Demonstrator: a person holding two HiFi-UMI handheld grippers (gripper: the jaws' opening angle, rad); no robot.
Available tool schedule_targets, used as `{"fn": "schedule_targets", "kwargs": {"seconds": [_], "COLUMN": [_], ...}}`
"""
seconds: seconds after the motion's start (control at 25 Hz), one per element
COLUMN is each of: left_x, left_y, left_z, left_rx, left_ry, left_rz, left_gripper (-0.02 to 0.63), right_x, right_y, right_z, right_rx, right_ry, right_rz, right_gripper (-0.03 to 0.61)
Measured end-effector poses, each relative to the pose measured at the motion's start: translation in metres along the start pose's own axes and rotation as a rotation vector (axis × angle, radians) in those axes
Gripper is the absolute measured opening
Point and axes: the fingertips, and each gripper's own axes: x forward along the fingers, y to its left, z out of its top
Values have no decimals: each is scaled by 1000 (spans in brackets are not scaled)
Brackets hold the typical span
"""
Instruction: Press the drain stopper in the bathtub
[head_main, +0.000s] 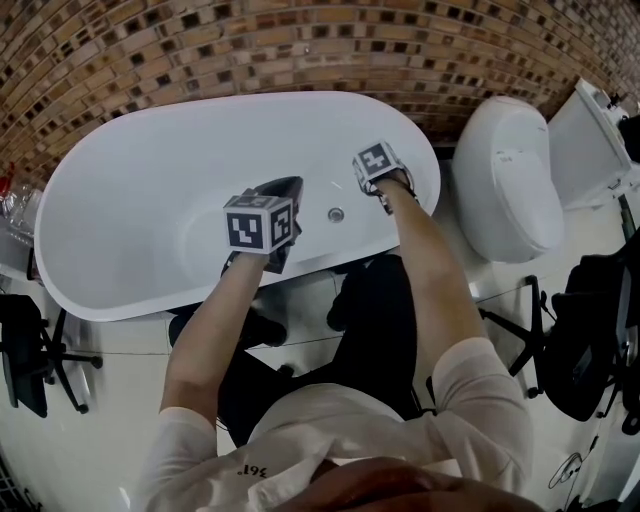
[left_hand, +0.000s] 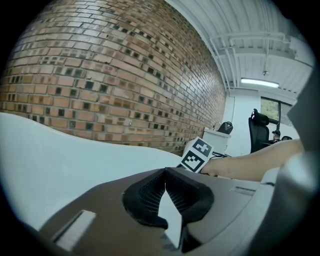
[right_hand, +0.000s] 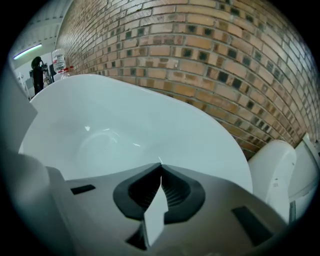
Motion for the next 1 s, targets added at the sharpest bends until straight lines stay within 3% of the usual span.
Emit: {"fn": "schedule_targets", "kwargs": {"seconds": [0.4, 0.84, 1.0], "left_x": [-36, -67, -77], "left_y": [-36, -57, -60], "left_z": [17, 28, 33], "left_rx": [29, 54, 56], "left_ry": [-66, -131, -148], "left_rz": [-9, -22, -19], "left_gripper": [8, 8, 8], "right_x": [-65, -122, -144], "right_y": [0, 14, 11], "right_z": [21, 28, 38], "right_rx": [32, -22, -42], "right_ry": [-127, -217, -280], "right_rz": [-4, -39, -91], "right_gripper": [14, 14, 14]}}
